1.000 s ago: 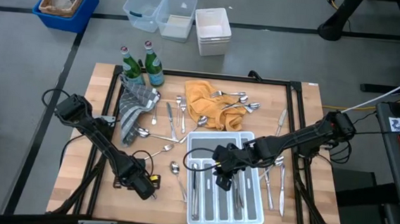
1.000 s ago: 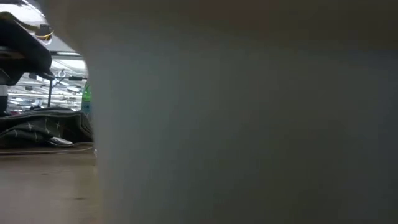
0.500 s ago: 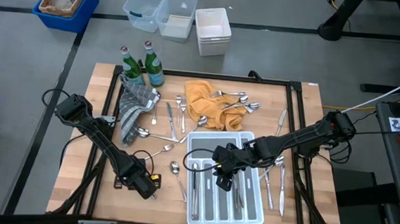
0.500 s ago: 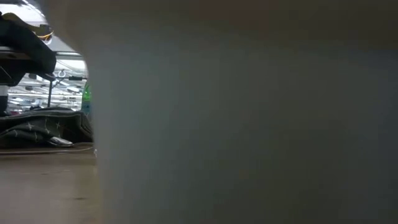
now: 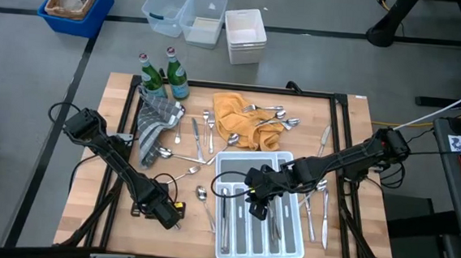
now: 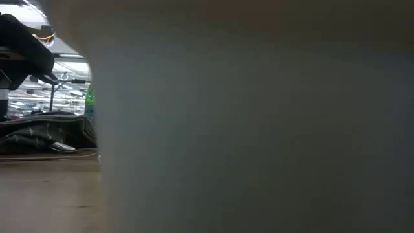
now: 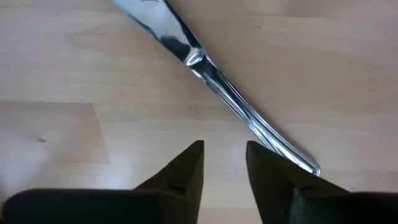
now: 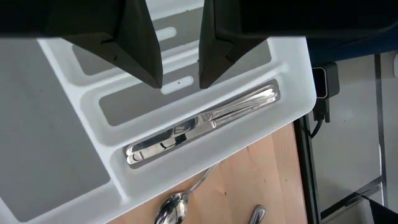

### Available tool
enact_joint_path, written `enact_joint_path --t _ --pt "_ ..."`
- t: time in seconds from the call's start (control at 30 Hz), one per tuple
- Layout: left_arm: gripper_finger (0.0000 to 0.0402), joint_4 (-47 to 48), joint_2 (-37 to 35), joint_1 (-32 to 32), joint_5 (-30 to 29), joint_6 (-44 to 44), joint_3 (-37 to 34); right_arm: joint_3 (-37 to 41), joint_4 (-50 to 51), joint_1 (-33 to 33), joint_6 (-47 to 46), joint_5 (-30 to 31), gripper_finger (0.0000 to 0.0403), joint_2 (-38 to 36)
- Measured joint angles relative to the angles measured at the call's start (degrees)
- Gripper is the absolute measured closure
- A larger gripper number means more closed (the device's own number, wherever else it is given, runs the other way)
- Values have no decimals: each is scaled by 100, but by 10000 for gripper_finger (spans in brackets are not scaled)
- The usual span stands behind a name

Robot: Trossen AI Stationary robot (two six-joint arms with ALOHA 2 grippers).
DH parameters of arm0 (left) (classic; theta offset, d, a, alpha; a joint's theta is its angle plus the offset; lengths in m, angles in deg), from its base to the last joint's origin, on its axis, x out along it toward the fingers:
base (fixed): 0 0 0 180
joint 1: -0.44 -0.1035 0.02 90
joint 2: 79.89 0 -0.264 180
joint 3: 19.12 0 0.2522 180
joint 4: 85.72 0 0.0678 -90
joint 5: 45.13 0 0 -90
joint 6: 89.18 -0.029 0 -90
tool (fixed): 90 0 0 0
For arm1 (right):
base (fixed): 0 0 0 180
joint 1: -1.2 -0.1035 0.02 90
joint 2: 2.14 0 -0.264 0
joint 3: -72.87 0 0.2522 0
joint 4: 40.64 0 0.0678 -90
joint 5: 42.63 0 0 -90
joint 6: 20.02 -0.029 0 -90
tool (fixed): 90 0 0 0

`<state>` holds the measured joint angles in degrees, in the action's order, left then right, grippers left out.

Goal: Sort silverware
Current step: Put the table knife into the silverware tray

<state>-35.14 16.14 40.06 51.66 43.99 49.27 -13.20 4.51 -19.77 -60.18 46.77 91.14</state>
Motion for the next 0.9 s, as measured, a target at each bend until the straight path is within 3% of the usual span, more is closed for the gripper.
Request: enact_joint_path --t 0.2,0.9 --pt "267 -1 0 -30 -28 486 0 0 0 0 0 -1 297 0" --pt "285 508 2 -323 -101 591 0 0 9 0 0 -4 297 2"
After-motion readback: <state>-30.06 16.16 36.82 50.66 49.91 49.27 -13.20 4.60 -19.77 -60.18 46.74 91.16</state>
